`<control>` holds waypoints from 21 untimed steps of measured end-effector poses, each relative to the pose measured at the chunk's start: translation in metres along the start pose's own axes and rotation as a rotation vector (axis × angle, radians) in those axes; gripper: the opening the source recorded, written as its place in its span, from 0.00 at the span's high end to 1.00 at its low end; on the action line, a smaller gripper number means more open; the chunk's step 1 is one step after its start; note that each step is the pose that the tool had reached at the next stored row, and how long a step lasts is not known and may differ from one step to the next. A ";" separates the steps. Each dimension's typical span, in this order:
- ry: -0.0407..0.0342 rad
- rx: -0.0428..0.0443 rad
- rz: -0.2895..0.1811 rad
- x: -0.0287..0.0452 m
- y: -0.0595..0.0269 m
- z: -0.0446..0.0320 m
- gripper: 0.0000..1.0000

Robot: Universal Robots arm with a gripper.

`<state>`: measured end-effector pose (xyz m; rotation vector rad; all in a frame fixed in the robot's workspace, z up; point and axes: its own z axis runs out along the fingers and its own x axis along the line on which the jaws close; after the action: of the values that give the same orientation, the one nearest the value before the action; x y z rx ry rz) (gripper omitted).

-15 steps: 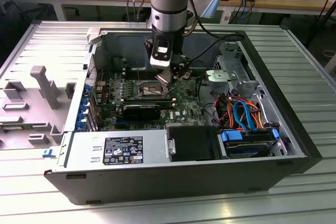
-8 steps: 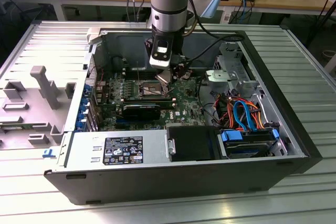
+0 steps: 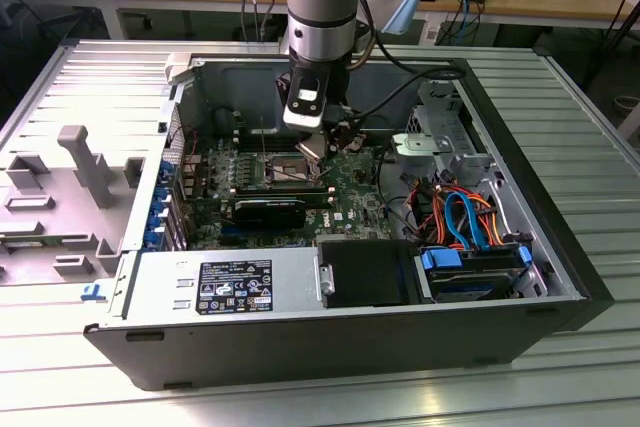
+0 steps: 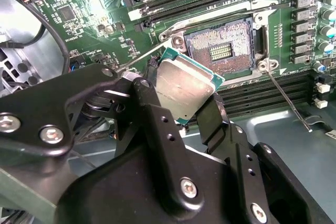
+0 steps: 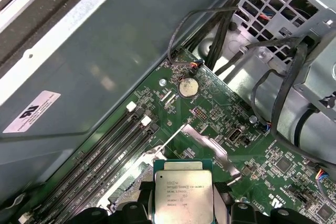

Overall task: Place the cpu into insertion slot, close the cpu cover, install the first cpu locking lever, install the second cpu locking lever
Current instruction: 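Place the cpu into insertion slot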

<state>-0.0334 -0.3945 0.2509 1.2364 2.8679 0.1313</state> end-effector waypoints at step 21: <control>-0.0033 -0.0007 0.039 0.0000 -0.0001 0.0006 0.46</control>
<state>-0.0334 -0.3945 0.2503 1.2915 2.8417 0.1306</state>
